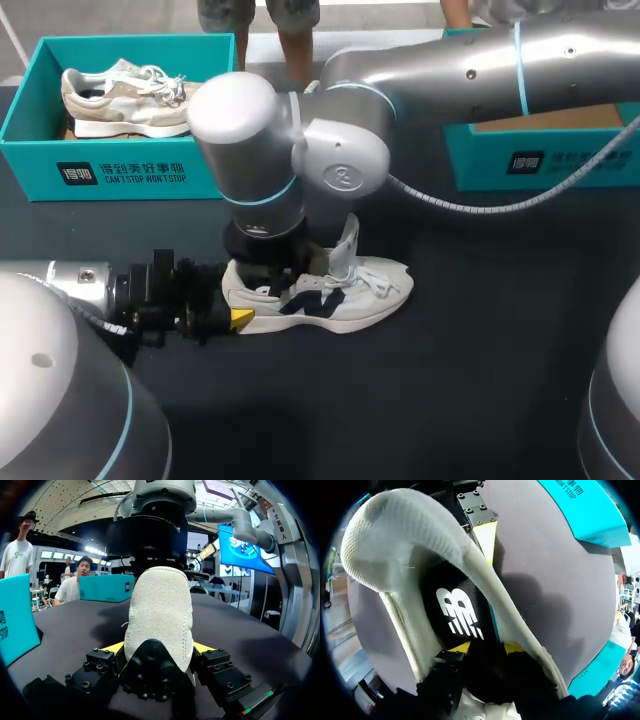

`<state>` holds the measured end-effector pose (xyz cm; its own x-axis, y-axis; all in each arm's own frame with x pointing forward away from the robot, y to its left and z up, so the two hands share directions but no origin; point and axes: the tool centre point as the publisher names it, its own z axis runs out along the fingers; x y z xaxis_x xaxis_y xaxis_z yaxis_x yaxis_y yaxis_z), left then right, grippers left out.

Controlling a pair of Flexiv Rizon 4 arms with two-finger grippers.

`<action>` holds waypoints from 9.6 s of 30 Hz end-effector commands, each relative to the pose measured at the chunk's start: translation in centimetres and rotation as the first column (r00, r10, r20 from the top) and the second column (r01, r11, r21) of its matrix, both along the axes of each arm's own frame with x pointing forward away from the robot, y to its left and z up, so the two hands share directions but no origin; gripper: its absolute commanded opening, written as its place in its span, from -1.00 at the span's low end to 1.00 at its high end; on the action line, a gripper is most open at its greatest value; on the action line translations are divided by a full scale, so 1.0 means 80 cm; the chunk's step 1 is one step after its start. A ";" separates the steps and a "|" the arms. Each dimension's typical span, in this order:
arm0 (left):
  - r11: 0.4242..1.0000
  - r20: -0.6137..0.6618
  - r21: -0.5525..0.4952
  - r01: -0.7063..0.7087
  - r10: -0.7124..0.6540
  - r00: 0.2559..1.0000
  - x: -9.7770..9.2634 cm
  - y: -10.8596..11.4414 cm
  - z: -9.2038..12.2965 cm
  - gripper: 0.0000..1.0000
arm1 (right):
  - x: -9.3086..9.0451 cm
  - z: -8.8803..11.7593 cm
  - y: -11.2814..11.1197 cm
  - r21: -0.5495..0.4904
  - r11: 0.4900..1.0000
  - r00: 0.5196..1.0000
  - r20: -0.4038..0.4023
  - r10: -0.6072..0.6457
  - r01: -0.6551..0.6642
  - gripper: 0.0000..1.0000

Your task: Take the shoe out of the shoebox, open the shoe tongue, remove and reinsert the insole, then place the shoe into the shoebox

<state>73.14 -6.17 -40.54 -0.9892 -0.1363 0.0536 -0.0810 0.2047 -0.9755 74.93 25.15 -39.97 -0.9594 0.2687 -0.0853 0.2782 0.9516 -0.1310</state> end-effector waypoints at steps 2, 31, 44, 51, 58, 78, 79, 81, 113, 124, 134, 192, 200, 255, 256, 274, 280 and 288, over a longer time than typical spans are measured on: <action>1.000 0.001 -0.001 0.000 0.000 1.000 -0.002 0.000 0.000 -1.00 | -0.003 -0.021 0.008 -0.005 1.000 1.000 -0.018 -0.003 0.003 -0.87; 1.000 0.001 -0.001 0.000 0.000 1.000 -0.002 0.000 0.000 -1.00 | -0.021 0.087 -0.036 0.015 0.994 0.980 0.165 -0.108 0.107 -1.00; 1.000 0.001 -0.001 0.000 0.000 1.000 -0.002 0.000 0.000 -1.00 | -0.014 0.107 -0.030 0.065 0.995 0.990 0.114 -0.082 0.075 -1.00; 1.000 0.001 -0.001 0.000 0.000 1.000 -0.002 0.000 0.000 -1.00 | -0.018 0.112 -0.003 0.088 0.996 0.997 0.076 -0.030 0.023 -1.00; 1.000 0.001 -0.001 0.000 0.000 1.000 -0.002 0.000 0.000 -1.00 | -0.020 0.122 0.027 0.114 0.992 0.997 0.066 0.045 -0.053 -1.00; 1.000 0.001 -0.001 0.000 0.000 1.000 -0.002 0.000 0.000 -1.00 | -0.009 0.139 0.056 0.213 0.967 0.989 -0.012 0.148 -0.142 1.00; 1.000 0.001 -0.001 0.000 0.000 1.000 -0.002 0.000 0.000 -1.00 | -0.008 0.141 0.054 0.240 0.961 0.989 -0.031 0.147 -0.135 1.00; 1.000 0.001 -0.001 0.000 0.000 1.000 -0.002 0.000 0.000 -1.00 | -0.009 0.144 0.050 0.277 0.952 0.985 -0.069 0.156 -0.132 1.00; 1.000 0.001 -0.001 0.000 0.000 1.000 -0.002 0.000 0.000 -1.00 | -0.025 0.154 0.053 0.582 0.810 0.967 -0.161 0.199 -0.070 1.00; 1.000 0.001 -0.001 0.000 0.000 1.000 -0.002 0.000 0.000 -1.00 | -0.023 0.149 0.063 0.683 0.715 0.931 -0.148 0.334 -0.148 1.00; 1.000 0.001 -0.001 0.000 0.000 1.000 -0.002 0.000 0.000 -1.00 | -0.029 0.123 0.067 0.729 0.671 0.930 -0.143 0.339 -0.132 0.07; 1.000 0.001 -0.001 0.000 0.000 1.000 -0.002 0.000 0.000 -1.00 | 0.014 0.244 0.146 0.882 0.468 0.952 -0.185 0.245 0.051 -1.00; 1.000 0.001 -0.001 0.000 0.000 1.000 -0.002 0.000 0.000 -1.00 | 0.049 0.312 0.144 0.967 0.241 0.980 -0.125 0.151 0.086 -1.00; 1.000 0.001 -0.001 0.000 0.000 1.000 -0.002 0.000 0.000 -1.00 | -0.007 0.504 -0.077 0.983 -0.013 0.976 -0.183 -0.116 0.183 -1.00; 1.000 0.001 -0.001 0.000 0.000 1.000 -0.002 0.000 0.000 -1.00 | -0.013 0.506 -0.077 0.982 -0.021 0.974 -0.191 -0.122 0.189 -1.00; 1.000 0.001 -0.001 0.000 0.000 1.000 -0.002 0.000 0.000 -1.00 | -0.029 0.507 -0.089 0.959 -0.150 0.956 -0.261 -0.136 0.241 -1.00; 1.000 0.001 -0.001 0.000 0.000 1.000 -0.002 0.000 0.000 -1.00 | -0.052 0.516 -0.089 0.931 -0.219 0.941 -0.321 -0.106 0.293 -1.00; 1.000 0.001 -0.001 0.000 0.000 1.000 -0.002 0.000 0.000 -1.00 | -0.082 0.520 -0.080 0.911 -0.243 0.928 -0.362 -0.086 0.333 -1.00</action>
<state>73.09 -6.16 -40.50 -0.9893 -0.1355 0.0534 -0.0806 0.2036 -0.9757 69.28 18.71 1.78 -0.7895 0.0942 0.6065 0.6001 -0.0894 0.7949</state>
